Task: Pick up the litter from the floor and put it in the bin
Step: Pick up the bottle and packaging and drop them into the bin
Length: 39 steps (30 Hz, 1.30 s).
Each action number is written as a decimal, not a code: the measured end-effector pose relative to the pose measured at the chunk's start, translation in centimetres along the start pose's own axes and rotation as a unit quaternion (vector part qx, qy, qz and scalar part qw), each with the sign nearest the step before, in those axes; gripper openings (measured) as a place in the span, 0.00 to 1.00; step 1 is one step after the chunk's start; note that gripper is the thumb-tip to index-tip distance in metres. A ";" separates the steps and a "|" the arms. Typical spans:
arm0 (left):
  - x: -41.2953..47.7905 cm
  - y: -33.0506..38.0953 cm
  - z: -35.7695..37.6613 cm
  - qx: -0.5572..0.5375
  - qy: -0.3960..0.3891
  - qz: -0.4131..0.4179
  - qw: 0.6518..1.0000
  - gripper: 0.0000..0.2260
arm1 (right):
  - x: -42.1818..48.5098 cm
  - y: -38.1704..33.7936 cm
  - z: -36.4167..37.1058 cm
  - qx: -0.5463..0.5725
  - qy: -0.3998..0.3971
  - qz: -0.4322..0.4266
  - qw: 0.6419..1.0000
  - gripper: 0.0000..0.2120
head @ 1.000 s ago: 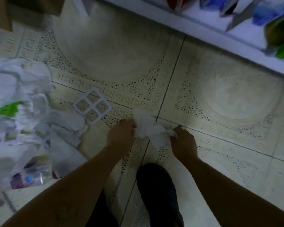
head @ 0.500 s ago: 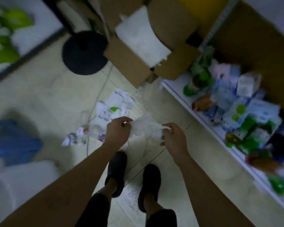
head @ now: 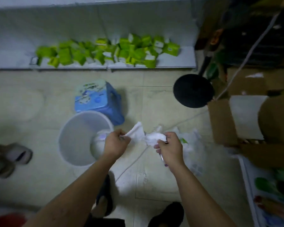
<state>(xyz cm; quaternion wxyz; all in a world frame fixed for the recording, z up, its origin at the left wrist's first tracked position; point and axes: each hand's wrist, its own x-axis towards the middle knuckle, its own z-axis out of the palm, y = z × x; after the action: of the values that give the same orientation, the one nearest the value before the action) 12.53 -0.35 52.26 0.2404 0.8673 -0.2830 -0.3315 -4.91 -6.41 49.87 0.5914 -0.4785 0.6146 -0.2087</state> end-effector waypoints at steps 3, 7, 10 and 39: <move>2.9 -6.1 -5.7 -0.034 0.033 -0.071 0.996 0.05 | 0.6 -1.7 8.3 -0.068 -0.038 -0.017 0.997 0.07; 8.3 -16.2 -11.9 -0.065 0.030 -0.144 0.987 0.09 | 1.7 -1.7 20.0 -0.129 -0.029 -0.017 0.991 0.04; 12.1 -22.9 -15.2 -0.068 0.013 -0.181 0.981 0.14 | 2.7 -0.8 28.4 -0.162 -0.045 0.026 0.985 0.07; 19.2 -19.0 -2.1 0.107 -0.233 0.103 0.961 0.26 | 7.2 10.6 23.6 -0.307 0.027 0.118 0.944 0.37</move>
<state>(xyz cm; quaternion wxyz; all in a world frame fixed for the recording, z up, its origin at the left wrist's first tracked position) 32.22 1.43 33.77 0.1063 0.7530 -0.4525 -0.4658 14.48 -0.29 32.36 0.4192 -0.5554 0.7165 0.0482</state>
